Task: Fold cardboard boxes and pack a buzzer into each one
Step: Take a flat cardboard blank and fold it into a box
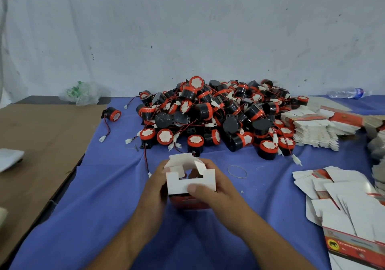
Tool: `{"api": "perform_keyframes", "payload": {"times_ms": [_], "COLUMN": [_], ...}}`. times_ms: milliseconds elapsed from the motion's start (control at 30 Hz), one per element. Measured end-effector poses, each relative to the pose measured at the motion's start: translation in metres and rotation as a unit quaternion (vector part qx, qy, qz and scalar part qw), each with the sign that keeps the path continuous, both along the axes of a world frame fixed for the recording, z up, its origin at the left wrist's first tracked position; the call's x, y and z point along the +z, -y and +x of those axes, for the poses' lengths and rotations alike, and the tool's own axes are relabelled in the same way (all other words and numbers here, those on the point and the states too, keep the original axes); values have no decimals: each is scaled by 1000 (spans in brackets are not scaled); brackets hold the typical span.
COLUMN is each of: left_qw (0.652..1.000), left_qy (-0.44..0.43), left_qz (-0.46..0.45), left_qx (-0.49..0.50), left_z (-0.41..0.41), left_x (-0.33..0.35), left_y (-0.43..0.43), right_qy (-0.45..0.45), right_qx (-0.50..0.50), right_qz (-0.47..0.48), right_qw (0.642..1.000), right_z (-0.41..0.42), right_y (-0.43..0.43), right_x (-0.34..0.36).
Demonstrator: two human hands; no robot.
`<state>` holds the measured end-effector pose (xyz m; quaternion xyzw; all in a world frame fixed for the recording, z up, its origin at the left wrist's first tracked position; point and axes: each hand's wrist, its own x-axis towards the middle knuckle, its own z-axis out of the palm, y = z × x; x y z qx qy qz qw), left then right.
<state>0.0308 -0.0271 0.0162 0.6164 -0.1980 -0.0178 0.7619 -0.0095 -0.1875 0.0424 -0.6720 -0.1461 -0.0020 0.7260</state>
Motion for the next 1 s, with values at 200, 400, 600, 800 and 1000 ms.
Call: {"api": "perform_keyframes", "payload": {"times_ms": [200,400,600,800,1000], "left_qw": [995,999,993,981,991], "left_qy": [56,34,93,148,93], "left_qz": [85,27,67,128,91], "left_qx": [19,10,11,21,35], "left_z": [-3,-2,-9,-19,-17], "left_x": [-1,-4,5,8,12], "left_y": [1,-1,-1,5,6], "right_qy": [26,-19,-56,-8,53], "right_qx": [-24,8,20,-73,-110], "right_qz": [-9,52,114,17,-58], "right_qw": [999,998,992,997,991], "right_z": [1,0,7,7,2], "right_y": [0,0,1,2,-3], "right_x": [-1,0,-5,-4,-7]}}
